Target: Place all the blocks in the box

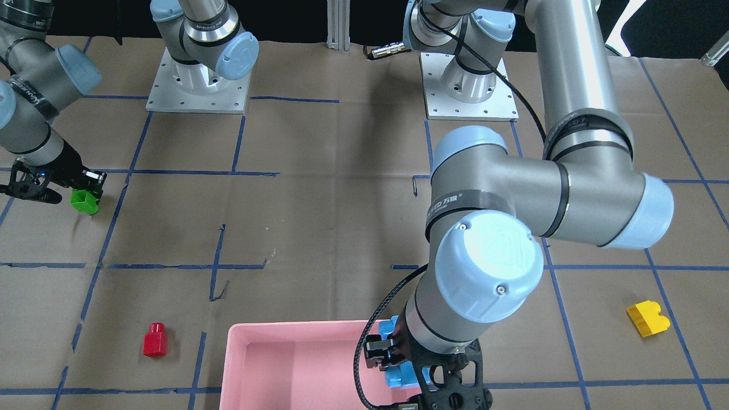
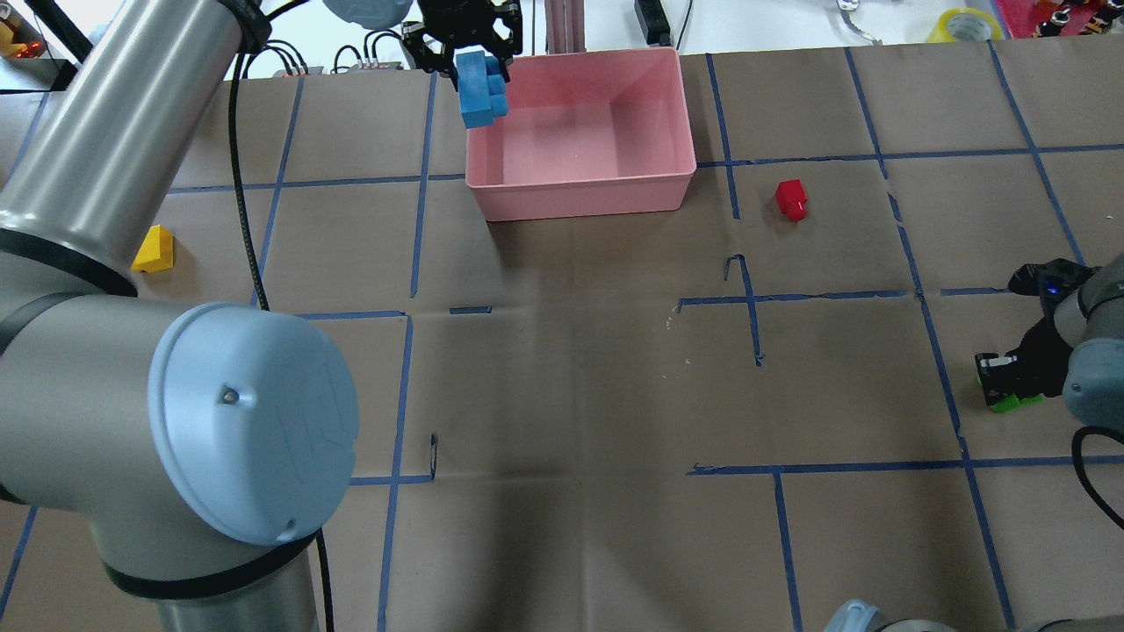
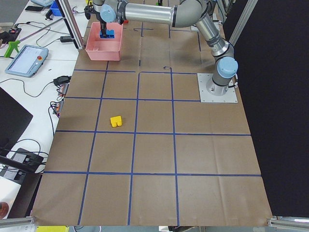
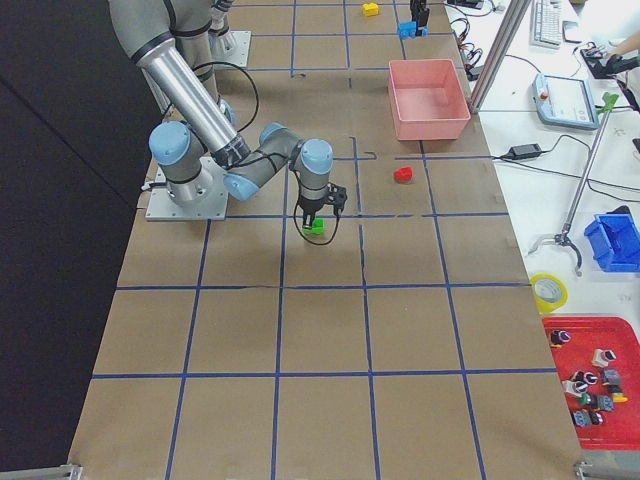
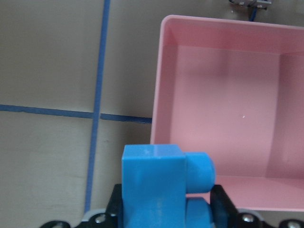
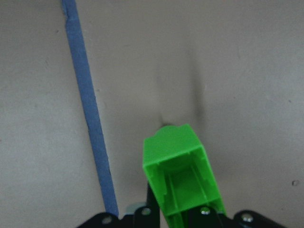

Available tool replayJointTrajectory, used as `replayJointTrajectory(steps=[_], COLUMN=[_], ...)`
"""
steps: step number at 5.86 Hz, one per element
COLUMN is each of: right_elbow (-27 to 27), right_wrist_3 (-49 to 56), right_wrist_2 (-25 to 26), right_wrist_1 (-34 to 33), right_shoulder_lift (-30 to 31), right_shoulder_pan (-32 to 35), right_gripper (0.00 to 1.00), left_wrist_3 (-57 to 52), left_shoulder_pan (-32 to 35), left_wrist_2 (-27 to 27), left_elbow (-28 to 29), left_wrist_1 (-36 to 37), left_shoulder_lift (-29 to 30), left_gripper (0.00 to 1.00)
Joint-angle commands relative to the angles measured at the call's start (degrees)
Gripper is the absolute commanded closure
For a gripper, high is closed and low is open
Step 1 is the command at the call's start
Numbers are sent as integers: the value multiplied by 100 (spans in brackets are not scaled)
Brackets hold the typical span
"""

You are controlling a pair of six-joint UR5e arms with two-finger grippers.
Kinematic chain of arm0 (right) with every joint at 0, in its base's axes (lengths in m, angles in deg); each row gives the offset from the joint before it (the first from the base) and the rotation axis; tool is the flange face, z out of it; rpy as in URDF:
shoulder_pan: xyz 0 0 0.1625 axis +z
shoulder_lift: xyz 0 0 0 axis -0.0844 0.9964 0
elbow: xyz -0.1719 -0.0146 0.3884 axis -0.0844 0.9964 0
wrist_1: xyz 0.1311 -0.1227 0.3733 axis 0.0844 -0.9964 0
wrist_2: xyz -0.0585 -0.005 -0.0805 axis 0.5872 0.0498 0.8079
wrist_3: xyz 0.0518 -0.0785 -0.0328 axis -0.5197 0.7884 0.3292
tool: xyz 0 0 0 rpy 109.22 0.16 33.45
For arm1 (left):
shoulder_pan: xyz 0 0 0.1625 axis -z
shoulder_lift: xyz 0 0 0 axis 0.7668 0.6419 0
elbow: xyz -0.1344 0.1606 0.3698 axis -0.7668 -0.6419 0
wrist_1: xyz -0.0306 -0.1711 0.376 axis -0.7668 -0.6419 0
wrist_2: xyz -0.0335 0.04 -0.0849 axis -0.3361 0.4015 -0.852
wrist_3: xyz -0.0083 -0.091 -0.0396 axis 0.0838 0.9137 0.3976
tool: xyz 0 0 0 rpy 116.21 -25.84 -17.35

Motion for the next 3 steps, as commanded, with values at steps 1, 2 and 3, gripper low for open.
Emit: replayJointTrajectory(steps=[1, 2, 3], right_elbow=[225, 400, 524], right_wrist_3=[-177, -378, -433], right_wrist_2=[0, -26, -70], right_wrist_1=[477, 1037, 1339], right_shoulder_lift=[155, 357, 472], right_shoulder_pan=[25, 33, 42], right_gripper=[76, 92, 95], left_wrist_3=[294, 305, 305], left_shoulder_pan=[198, 217, 217], left_wrist_2=[-40, -22, 30], left_elbow=[175, 175, 167], left_wrist_1=[850, 1030, 1031], left_shoulder_lift=[753, 905, 906], left_gripper=[100, 100, 76])
